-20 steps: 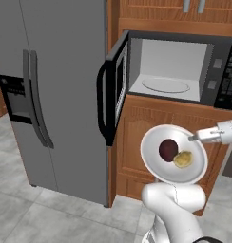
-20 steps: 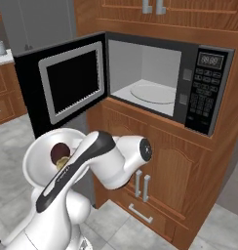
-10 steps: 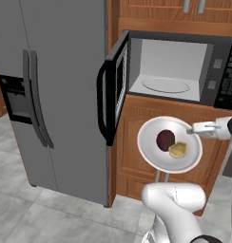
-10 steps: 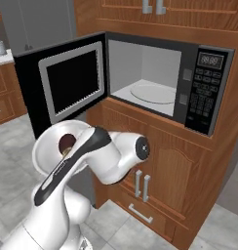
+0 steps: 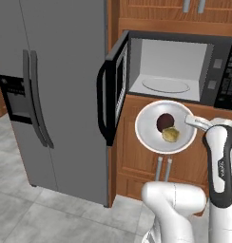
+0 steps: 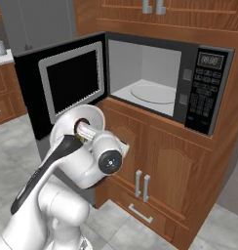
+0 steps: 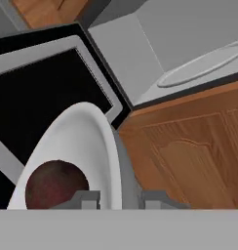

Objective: Place the bowl containing the potato and mushroom in the microwave. Close the microwave door and press the start button to microwave the meal.

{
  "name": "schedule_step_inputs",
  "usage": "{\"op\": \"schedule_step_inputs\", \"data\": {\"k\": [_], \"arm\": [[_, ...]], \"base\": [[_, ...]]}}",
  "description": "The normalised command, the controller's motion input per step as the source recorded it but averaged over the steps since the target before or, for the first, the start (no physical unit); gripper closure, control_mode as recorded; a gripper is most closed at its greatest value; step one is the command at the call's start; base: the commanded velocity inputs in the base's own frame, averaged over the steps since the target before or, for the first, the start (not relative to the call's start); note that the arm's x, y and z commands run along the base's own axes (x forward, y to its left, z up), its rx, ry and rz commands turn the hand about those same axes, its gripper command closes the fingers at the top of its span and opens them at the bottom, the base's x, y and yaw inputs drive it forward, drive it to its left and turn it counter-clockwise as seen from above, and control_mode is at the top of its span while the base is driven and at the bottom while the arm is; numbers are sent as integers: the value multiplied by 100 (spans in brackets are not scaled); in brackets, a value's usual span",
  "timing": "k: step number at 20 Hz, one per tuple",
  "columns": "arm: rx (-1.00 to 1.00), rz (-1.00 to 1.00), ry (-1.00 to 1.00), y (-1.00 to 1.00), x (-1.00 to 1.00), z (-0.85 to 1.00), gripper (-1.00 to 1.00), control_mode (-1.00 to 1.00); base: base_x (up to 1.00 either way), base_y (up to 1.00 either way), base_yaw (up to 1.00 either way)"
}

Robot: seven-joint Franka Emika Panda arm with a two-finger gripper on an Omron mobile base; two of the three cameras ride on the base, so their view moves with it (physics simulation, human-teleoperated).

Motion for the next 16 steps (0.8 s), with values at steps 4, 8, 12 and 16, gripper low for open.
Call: {"op": "schedule_step_inputs", "data": {"k": [4,8,12,16], "arm": [[18,-38,-6,-33,11,19,100,-100],[33,-25,-6,-48,6,27,100,-100],[37,-18,-1,-44,7,36,100,-100],[36,-17,0,-49,13,49,100,-100]], "base": [[0,0,0],[0,0,0],[0,0,0],[0,0,0]]}}
